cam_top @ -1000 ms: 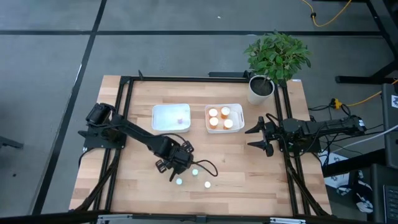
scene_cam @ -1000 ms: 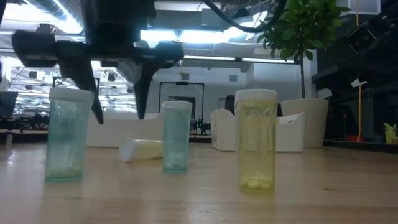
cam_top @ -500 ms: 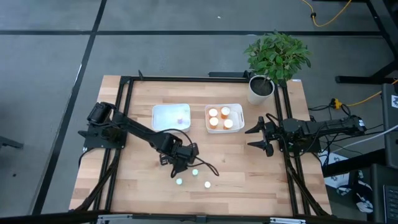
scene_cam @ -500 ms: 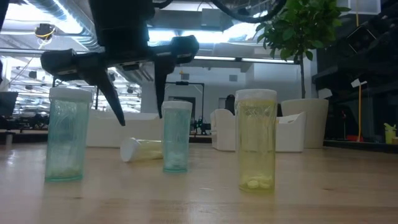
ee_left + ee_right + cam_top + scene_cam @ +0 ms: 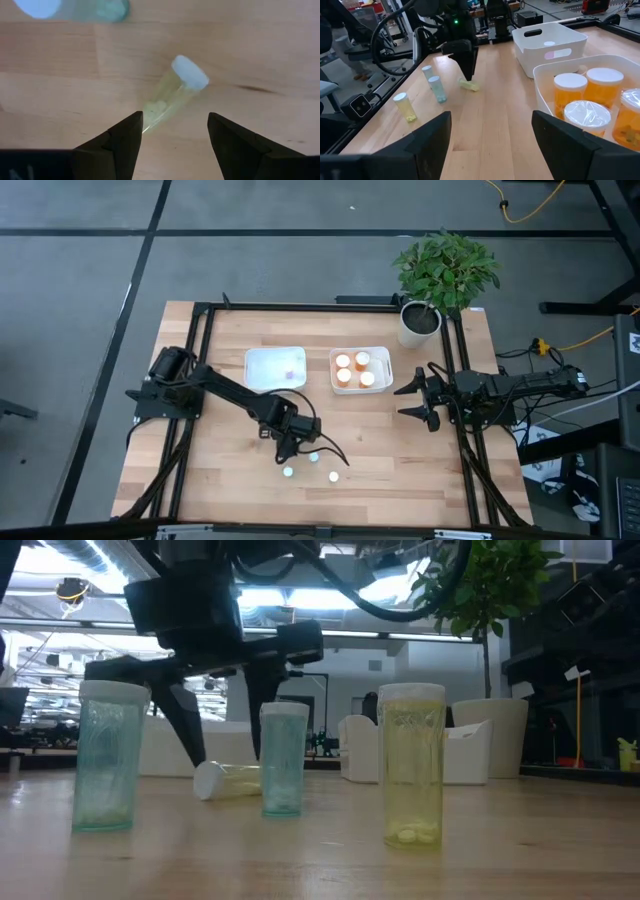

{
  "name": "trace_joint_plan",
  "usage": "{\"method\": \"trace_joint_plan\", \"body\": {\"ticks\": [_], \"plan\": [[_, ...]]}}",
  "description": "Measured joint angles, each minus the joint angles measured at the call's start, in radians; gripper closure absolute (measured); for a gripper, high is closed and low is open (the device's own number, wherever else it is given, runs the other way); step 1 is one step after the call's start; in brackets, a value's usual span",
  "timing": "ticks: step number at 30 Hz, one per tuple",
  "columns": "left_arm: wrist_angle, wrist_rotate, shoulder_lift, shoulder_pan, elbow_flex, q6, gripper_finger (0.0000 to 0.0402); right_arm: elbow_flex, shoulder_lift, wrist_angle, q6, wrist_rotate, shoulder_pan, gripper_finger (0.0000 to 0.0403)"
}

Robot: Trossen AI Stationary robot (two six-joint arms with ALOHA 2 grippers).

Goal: Pick and place medicine bottles into bin by pill shape (circle, oval)
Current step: Put the top yellow pill bottle into the left white bin

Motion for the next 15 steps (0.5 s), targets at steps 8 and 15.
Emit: {"method": "trace_joint_plan", "body": {"ticks": [8,15], "plan": [[0.031,0.065,0.004,0.025,0.0,0.081,0.0184,0.0,0.0,-0.001,0.0,0.0,0.0,0.0124],[0.034,0.086,0.047,0.025,0.0,0.082,0.0184,0.0,0.0,-0.001,0.0,0.0,0.0,0.0124]]}}
